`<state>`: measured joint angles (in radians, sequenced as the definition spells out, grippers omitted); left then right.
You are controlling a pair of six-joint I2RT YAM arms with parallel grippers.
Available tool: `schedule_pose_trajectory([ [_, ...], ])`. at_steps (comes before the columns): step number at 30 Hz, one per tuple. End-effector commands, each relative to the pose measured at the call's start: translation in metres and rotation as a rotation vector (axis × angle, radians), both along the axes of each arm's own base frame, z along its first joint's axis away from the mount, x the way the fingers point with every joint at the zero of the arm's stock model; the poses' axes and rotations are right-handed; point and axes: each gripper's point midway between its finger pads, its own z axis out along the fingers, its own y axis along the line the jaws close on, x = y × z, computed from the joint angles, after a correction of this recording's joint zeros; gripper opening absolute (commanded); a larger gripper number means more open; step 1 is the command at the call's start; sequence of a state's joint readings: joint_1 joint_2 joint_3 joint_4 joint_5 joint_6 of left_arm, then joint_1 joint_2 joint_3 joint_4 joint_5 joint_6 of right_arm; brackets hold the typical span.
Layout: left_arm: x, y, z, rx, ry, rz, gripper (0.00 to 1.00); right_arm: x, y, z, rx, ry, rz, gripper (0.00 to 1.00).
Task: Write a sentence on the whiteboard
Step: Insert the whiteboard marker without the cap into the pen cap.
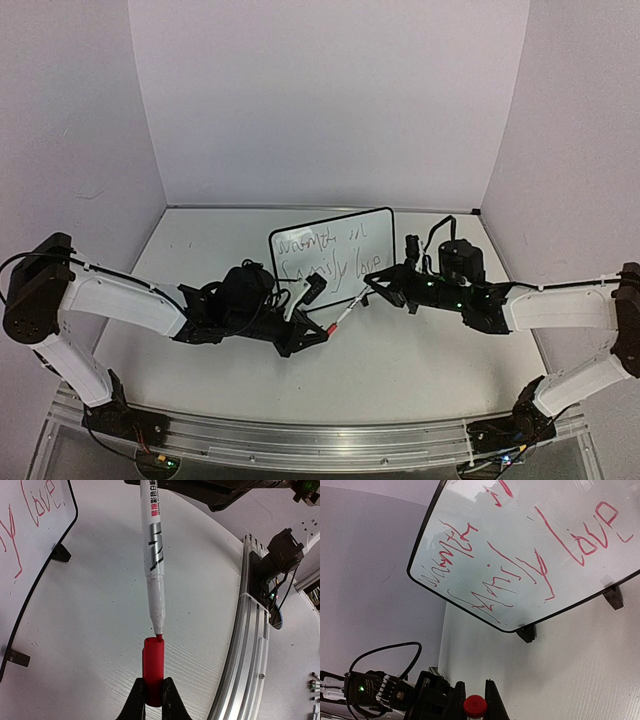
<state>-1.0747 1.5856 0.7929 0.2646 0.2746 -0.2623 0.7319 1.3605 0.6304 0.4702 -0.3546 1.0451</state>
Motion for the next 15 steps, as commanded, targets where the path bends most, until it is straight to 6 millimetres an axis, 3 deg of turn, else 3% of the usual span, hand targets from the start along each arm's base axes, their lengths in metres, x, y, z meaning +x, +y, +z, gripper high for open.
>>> schedule_pose_trajectory([
  [1, 0.0083, -0.0138, 0.0333, -0.085, -0.047, 0.012, 0.0, 0.0039, 0.009, 0.0171, 0.034, -0.037, 0.013, 0.0],
  [15, 0.0082, -0.0135, 0.0394, -0.103, -0.045, 0.017, 0.0, 0.0019, 0.0104, 0.0146, 0.024, -0.036, 0.021, 0.0],
])
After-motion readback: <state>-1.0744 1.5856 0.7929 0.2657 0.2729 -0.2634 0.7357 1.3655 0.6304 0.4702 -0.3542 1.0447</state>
